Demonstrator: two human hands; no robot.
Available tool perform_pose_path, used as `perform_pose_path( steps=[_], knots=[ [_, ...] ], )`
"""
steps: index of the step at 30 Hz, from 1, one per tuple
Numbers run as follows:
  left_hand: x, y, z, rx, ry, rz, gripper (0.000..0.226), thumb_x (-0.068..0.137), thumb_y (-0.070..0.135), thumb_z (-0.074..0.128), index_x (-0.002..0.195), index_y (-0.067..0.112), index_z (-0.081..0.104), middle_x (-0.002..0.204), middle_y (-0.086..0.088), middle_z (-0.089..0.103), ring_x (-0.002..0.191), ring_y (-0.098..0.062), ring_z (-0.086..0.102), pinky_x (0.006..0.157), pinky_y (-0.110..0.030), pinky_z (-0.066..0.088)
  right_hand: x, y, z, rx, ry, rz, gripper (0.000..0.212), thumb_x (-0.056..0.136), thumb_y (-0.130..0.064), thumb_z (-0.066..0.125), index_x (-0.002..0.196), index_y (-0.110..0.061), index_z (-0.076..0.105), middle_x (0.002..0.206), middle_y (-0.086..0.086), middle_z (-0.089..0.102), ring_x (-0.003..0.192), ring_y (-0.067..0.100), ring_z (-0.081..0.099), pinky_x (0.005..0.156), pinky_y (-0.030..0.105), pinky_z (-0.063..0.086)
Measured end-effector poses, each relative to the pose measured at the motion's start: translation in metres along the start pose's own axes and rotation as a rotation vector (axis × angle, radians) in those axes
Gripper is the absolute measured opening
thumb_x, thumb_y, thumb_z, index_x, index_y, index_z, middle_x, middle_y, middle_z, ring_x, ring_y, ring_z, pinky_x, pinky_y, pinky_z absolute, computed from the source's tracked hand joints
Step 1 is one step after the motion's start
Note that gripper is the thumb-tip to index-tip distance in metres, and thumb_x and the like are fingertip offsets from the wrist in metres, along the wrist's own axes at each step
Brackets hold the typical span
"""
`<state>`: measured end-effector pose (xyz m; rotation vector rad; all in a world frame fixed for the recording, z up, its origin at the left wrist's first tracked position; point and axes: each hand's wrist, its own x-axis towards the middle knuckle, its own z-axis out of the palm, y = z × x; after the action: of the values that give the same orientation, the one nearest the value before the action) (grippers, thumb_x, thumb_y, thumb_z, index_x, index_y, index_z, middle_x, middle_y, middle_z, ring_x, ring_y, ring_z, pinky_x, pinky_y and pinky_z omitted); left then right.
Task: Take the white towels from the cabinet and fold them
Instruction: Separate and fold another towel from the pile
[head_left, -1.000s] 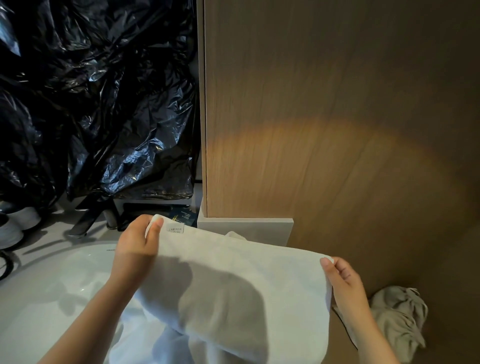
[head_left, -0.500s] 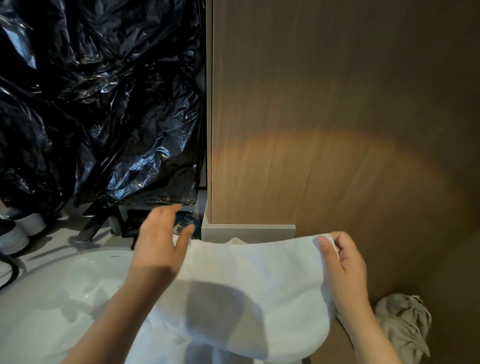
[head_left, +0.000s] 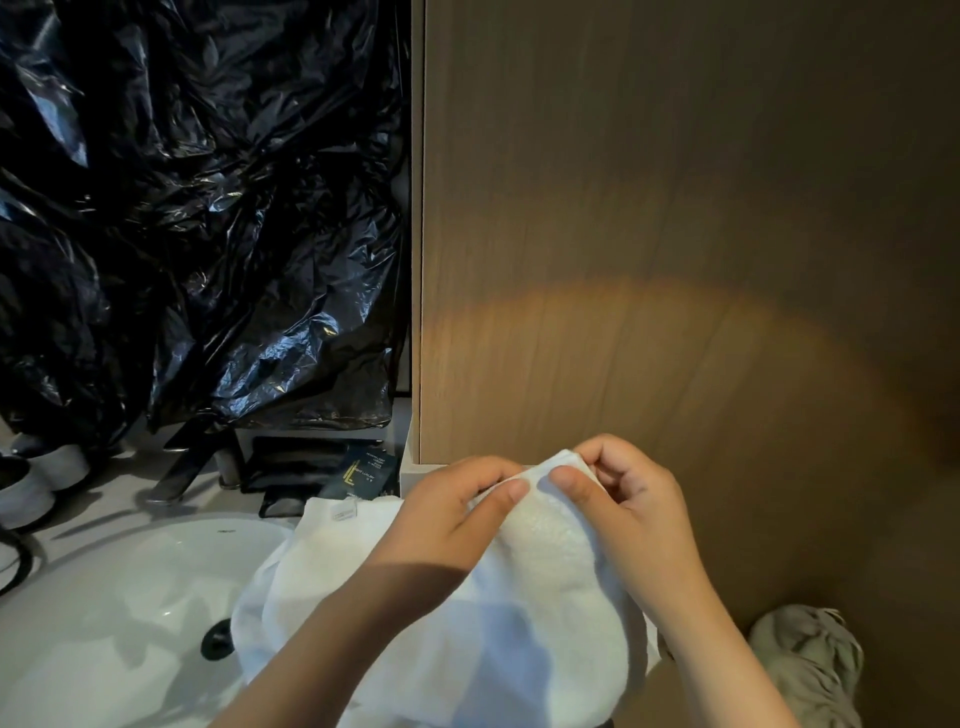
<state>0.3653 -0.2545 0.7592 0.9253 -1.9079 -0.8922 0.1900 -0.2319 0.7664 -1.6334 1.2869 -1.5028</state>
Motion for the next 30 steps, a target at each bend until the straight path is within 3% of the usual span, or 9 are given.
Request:
perform_pose_path(
  steps=[3,6,11,14,17,20,23,27,30],
  knots=[
    [0.002,0.003,-0.001,0.010,-0.028,0.019,0.027,0.094,0.038,0.048,0.086,0.020,0.066,0.079,0.010,0.061,0.075,-0.001,0.054,0.067,-0.013,0.038,-0.002,0.001,0.002,0.032,0.006,0.028,0.023,0.077,-0.034,0.072,0.071,-0.013,0.064,0.056,-0.007,0.047,0.054,0.006,0.039,0.050,0.017,0.032],
    [0.006,0.006,-0.002,0.090,-0.071,0.034,0.027,0.094,0.040,0.046,0.088,0.022,0.066,0.080,0.012,0.060,0.079,-0.003,0.055,0.066,-0.011,0.036,-0.004,-0.001,0.005,0.026,-0.024,0.006,0.021,0.078,-0.037,0.074,0.075,-0.018,0.067,0.059,-0.004,0.050,0.056,0.006,0.042,0.051,0.018,0.034],
    [0.011,0.007,-0.011,0.124,0.059,0.005,0.024,0.092,0.039,0.043,0.080,0.024,0.057,0.075,0.016,0.055,0.069,-0.002,0.051,0.060,-0.013,0.036,-0.008,0.001,-0.003,0.114,-0.045,0.038,0.022,0.082,-0.026,0.071,0.099,-0.015,0.062,0.068,-0.005,0.060,0.064,0.009,0.054,0.061,0.019,0.044],
    [0.013,0.011,-0.022,0.118,0.066,-0.011,0.029,0.095,0.042,0.041,0.083,0.021,0.058,0.081,0.006,0.057,0.069,-0.006,0.052,0.062,-0.019,0.040,-0.011,0.004,-0.006,-0.005,-0.056,0.014,0.009,0.087,-0.015,0.071,0.092,-0.021,0.065,0.078,-0.005,0.065,0.075,0.009,0.060,0.071,0.019,0.047],
    [0.015,0.016,-0.028,0.156,0.001,0.024,0.036,0.097,0.045,0.047,0.083,0.015,0.060,0.082,-0.001,0.057,0.068,-0.006,0.052,0.059,-0.015,0.039,-0.012,0.004,-0.001,0.006,-0.072,0.021,0.020,0.086,-0.006,0.072,0.086,-0.026,0.068,0.081,-0.001,0.067,0.079,0.016,0.063,0.077,0.027,0.050],
    [0.017,0.019,-0.032,0.229,-0.005,0.085,0.042,0.094,0.047,0.047,0.075,0.011,0.055,0.076,-0.005,0.052,0.068,-0.010,0.050,0.059,-0.016,0.037,-0.011,-0.001,0.006,0.055,-0.102,0.015,0.020,0.085,-0.004,0.072,0.087,-0.023,0.069,0.077,-0.007,0.065,0.076,0.012,0.061,0.074,0.022,0.050],
    [0.020,0.024,-0.038,0.216,0.060,0.088,0.032,0.093,0.046,0.048,0.079,0.019,0.061,0.079,0.003,0.057,0.072,-0.008,0.054,0.063,-0.014,0.040,-0.011,-0.003,0.010,0.137,-0.078,0.053,0.021,0.084,-0.001,0.072,0.087,-0.022,0.068,0.077,-0.007,0.064,0.075,0.008,0.059,0.072,0.018,0.048],
    [0.026,0.031,-0.047,0.187,0.126,0.092,0.020,0.095,0.040,0.051,0.079,0.033,0.059,0.078,0.015,0.058,0.073,-0.001,0.056,0.065,-0.010,0.040,-0.010,-0.007,0.011,0.103,-0.064,0.045,0.023,0.083,-0.004,0.073,0.084,-0.026,0.068,0.081,0.005,0.062,0.078,0.011,0.056,0.073,0.020,0.046],
    [0.033,0.033,-0.053,0.177,0.156,0.086,0.017,0.097,0.038,0.052,0.085,0.031,0.062,0.081,0.016,0.061,0.077,-0.002,0.058,0.067,-0.009,0.041,-0.004,-0.011,0.010,0.084,-0.055,0.037,0.022,0.083,-0.006,0.074,0.087,-0.027,0.067,0.082,-0.005,0.064,0.081,0.008,0.058,0.074,0.017,0.047]
  ],
)
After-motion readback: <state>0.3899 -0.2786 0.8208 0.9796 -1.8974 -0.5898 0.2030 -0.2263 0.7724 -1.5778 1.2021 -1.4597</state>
